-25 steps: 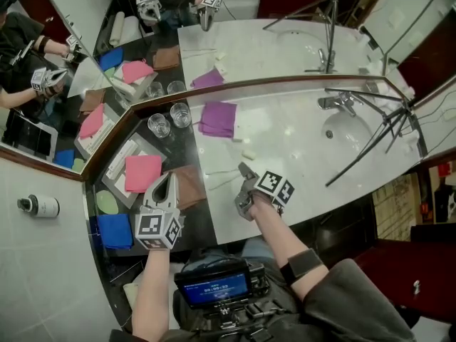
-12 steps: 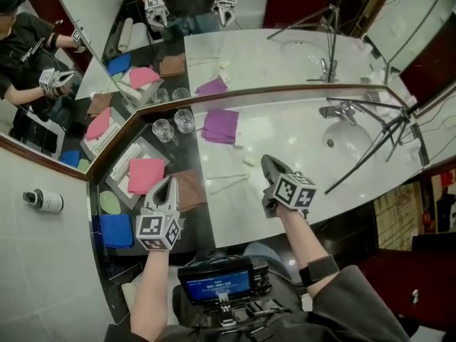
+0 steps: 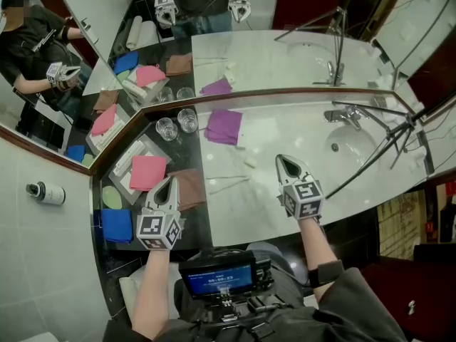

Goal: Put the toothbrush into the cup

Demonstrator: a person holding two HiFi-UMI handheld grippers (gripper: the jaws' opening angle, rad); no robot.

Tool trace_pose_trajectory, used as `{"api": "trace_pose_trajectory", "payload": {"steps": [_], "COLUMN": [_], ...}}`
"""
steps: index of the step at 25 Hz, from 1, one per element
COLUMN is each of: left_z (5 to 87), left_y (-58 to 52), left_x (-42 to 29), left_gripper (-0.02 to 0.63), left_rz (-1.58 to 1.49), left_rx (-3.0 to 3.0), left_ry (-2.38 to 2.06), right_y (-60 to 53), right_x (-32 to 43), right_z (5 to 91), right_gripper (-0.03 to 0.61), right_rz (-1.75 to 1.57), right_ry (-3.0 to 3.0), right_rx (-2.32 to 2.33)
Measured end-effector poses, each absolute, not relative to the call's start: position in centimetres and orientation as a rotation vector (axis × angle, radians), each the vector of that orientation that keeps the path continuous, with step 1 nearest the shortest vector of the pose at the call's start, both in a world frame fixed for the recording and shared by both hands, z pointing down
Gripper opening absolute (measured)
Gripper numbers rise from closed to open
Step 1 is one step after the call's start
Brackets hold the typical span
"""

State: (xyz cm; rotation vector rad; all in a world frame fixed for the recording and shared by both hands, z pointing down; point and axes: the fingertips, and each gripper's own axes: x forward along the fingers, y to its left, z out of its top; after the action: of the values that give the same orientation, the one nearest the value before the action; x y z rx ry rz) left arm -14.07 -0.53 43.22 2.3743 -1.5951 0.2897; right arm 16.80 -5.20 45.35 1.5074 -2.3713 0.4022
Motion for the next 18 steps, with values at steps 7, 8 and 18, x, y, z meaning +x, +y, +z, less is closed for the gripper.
{"api": "trace_pose_trajectory", "payload": {"steps": [7,8,18], "left_z": [43.3,43.5,49.4], "left_y": [-0.7,-0.9,-1.2], "left_x": [-13.3,-13.1,-6.9], "left_gripper": [0.0,0.0,0.172], "left_rz": [0.273,0.296,0.649], "left_rx": [2.368,2.371,2.465], "left_ry": [-1.587,-1.587,-1.262], "right_y": [-5.3,-5.4,-5.1], "right_x": [17.2,17.3,18.8], "right_z": [46.2,46.3,47.7], "right_gripper": [0.008,0.008,0.008], "right_rz": [0.401,0.404,0.42], "right_ry": [-2.38,-2.382,-2.364], "right_rx": [1.455,1.451,1.416]}}
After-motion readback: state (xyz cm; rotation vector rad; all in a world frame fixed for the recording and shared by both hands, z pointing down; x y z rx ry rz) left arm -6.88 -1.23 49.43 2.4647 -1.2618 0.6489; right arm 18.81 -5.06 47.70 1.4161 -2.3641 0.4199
